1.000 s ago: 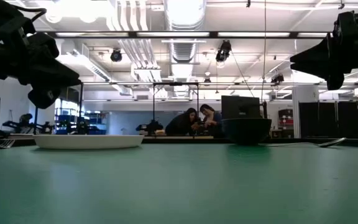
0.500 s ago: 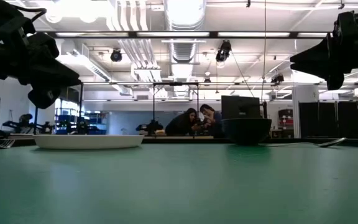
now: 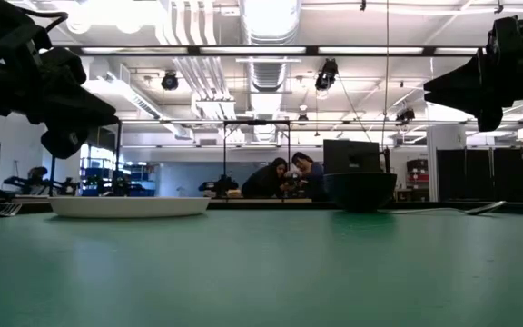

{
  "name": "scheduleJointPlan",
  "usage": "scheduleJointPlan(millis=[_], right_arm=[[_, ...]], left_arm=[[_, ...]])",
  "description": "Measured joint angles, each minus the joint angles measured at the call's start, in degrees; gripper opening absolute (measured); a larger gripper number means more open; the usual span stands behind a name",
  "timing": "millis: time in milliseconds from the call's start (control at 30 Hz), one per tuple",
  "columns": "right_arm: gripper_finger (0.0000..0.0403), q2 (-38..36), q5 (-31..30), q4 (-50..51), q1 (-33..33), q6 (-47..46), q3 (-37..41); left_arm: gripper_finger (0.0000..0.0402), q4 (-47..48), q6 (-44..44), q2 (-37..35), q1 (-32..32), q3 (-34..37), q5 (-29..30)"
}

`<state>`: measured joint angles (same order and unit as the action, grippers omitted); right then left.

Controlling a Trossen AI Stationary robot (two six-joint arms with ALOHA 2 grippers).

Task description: Set table place

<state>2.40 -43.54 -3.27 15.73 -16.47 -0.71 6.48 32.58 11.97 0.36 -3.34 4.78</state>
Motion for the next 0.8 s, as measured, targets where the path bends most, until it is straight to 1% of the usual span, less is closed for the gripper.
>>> scheduleJointPlan(millis=[467,533,600,667,700,800], right_arm=[[0.0112,0.0,0.0,0.0,0.0,0.0,0.0],[0.0111,0.0,0.0,-1.0,0.0,-1.1,0.0],[0.0111,0.4,0.3,-6.8,-0.1,-4.2,0.1],[0.0111,1.8,3.1,-13.9,-0.2,-5.8,0.0],[0.0111,2.7,5.4,-17.7,-0.2,-4.7,0.0],[0.0111,6.9,12.7,-31.1,-0.2,5.1,0.0]], left_arm=[[0.0052,0.0,0.0,0.0,0.0,0.0,0.0],[0.0052,0.0,0.0,0.0,0.0,0.0,0.0],[0.0052,0.0,0.0,0.0,0.0,0.0,0.0],[0.0052,0.0,0.0,-0.1,0.0,0.0,0.0],[0.0052,0.0,0.0,-0.1,0.0,0.0,0.0],[0.0052,0.0,0.0,-0.1,0.0,0.0,0.0]])
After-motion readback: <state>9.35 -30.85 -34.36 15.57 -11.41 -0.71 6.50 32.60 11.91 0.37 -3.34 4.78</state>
